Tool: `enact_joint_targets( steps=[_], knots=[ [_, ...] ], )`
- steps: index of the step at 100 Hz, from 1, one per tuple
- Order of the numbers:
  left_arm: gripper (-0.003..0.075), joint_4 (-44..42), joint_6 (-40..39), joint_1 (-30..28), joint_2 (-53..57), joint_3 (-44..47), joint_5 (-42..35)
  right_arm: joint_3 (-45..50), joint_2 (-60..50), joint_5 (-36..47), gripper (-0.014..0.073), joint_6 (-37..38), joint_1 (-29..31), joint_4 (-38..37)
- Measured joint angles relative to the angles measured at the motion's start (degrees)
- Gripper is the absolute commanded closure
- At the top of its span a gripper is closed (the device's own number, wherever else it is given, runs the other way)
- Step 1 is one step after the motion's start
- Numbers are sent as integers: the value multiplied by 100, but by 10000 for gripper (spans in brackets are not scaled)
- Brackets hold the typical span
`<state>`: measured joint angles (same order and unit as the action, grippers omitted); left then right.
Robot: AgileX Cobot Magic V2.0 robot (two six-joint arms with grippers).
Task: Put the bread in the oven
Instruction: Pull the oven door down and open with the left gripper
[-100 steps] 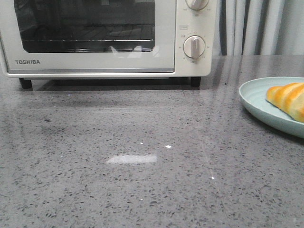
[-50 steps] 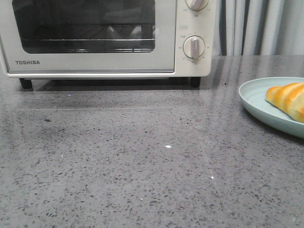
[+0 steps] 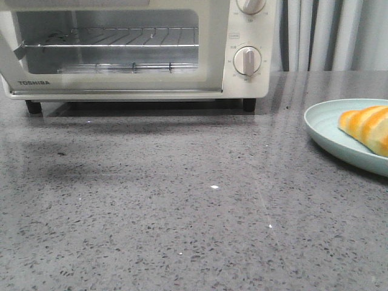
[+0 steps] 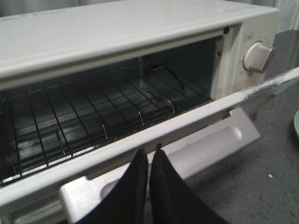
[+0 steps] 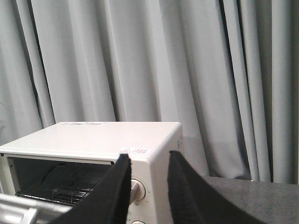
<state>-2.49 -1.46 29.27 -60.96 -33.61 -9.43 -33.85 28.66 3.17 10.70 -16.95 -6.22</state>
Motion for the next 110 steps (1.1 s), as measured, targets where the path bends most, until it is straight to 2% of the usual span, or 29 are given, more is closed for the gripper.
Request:
enact_joint_targets(
  steps=[15,32,54,80,93,110],
  knots=[
    [740,249,-10,198,823,992,479,0,0,12,417,0,0,0],
    [740,554,-32,837,2230,1638,856,0,0,15,417,6,-8,0],
    [740,534,-26,1133,3715,1348,906,0,0,-148,417,6,-201,-26],
    [740,249,-7,1133,3855,563,1465,-4,191,-800,414,6,-214,-321],
    [740,249,-7,1133,3855,352,1511,-4,457,-1277,325,6,-214,-399],
    [740,196,-7,1133,3855,257,1548,-4,837,-1449,220,6,-225,-410]
  ],
)
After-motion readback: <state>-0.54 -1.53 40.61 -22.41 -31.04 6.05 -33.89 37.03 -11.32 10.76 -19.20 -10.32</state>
